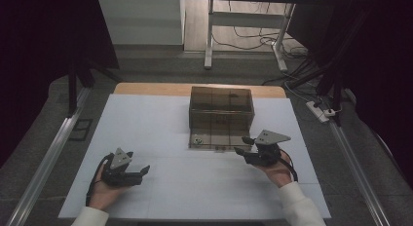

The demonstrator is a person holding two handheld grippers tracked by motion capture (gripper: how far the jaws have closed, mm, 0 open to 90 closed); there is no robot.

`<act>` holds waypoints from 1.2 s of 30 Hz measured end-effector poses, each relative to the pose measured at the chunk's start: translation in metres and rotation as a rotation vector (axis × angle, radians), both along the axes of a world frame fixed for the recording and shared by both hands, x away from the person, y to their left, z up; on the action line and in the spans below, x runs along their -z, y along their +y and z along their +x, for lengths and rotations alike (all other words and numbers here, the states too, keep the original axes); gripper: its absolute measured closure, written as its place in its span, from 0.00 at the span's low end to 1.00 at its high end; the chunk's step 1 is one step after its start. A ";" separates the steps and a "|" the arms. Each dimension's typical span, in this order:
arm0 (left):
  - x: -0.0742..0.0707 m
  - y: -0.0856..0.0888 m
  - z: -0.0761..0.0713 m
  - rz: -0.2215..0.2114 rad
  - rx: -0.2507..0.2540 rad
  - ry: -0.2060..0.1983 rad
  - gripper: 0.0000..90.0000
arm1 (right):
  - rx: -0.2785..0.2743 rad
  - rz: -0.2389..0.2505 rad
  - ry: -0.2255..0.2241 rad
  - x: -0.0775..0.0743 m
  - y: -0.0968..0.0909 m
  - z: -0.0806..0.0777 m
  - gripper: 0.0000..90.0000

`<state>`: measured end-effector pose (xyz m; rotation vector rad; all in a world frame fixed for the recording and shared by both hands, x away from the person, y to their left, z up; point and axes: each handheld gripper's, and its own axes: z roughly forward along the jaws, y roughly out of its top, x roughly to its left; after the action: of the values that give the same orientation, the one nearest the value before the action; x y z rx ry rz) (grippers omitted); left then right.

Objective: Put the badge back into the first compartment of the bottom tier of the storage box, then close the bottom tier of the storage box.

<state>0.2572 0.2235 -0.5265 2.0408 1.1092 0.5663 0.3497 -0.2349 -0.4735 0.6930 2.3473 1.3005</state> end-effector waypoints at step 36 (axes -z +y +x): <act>0.001 -0.004 0.002 0.023 0.029 -0.001 0.20 | 0.021 -0.103 0.060 0.029 0.005 -0.007 0.52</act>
<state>0.2595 0.2197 -0.5275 2.0731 1.0752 0.5685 0.3432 -0.2303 -0.5027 0.7316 2.4290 1.1563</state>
